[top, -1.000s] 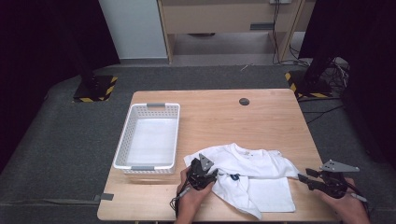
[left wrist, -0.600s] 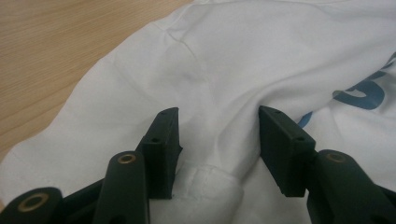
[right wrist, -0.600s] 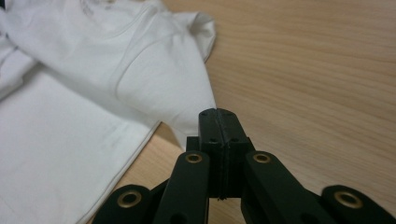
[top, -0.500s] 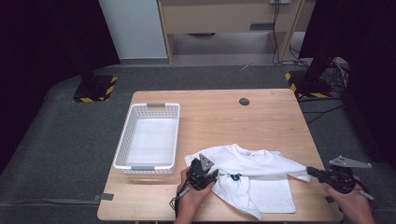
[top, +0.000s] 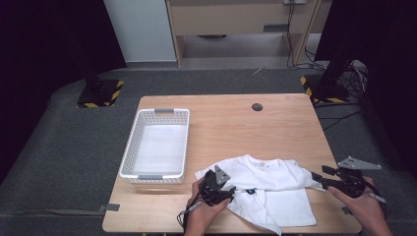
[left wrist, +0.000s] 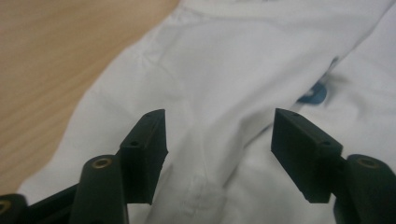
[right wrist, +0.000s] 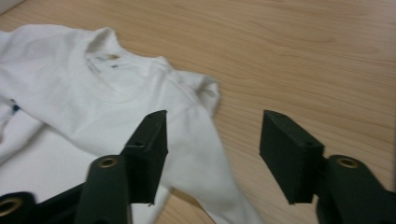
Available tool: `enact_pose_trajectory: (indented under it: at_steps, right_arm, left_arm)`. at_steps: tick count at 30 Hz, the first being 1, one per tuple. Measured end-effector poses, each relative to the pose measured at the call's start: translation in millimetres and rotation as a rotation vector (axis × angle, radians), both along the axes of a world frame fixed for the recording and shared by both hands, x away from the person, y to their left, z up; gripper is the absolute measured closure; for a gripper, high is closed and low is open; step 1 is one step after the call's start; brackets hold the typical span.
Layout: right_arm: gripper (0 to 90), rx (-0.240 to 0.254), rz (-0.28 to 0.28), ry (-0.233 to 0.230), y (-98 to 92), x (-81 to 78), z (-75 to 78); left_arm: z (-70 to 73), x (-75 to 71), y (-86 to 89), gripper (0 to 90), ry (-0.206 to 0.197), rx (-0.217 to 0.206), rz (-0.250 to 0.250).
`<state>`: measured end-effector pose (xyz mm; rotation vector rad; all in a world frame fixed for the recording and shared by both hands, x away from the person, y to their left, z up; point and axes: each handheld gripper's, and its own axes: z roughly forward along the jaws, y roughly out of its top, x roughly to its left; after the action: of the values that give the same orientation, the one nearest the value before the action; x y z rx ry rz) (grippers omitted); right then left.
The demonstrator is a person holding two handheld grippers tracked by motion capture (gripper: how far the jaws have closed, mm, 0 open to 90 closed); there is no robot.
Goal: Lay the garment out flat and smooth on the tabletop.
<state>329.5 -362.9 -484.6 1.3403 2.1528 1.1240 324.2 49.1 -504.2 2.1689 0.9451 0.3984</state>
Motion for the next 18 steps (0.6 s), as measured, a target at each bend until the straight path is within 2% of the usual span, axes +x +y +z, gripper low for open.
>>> enact_pose_trajectory:
  at_steps: [3, 5, 7, 10, 12, 14, 16, 18]
  right_arm:
    - [35.3, -0.015, 0.064, 0.029, 17.6, 12.3, -4.3]
    - [35.7, -0.038, 0.090, 0.042, 28.2, 20.1, -8.2]
    - [40.9, -0.051, 0.113, 0.043, 36.4, 26.1, -10.8]
    - [47.7, -0.072, 0.125, 0.039, 44.0, 32.2, -13.5]
    - [49.6, -0.111, 0.109, 0.047, 46.5, 34.4, -15.9]
    - [50.4, -0.126, 0.108, 0.062, 47.3, 34.0, -18.3]
    - [58.8, -0.134, 0.123, 0.068, 47.8, 33.0, -21.0]
    - [72.4, -0.134, 0.142, 0.067, 48.7, 31.3, -22.5]
  left_arm:
    - [7.0, 13.5, -2.3, 28.3, -0.011, -0.011, -0.011]
    - [8.2, 24.8, -3.1, 23.1, -0.010, -0.026, -0.013]
    - [7.5, 36.7, -4.8, 21.7, 0.000, -0.030, -0.012]
    - [5.6, 53.8, -9.9, 22.3, 0.000, -0.005, 0.002]
    - [3.5, 64.5, -13.5, 22.8, 0.005, 0.006, 0.008]
    - [-0.2, 73.6, -16.5, 23.7, 0.012, 0.021, 0.014]
    - [-6.6, 80.6, -17.8, 26.6, 0.029, 0.035, 0.025]
    - [-13.4, 83.6, -18.7, 29.6, 0.048, 0.041, 0.029]
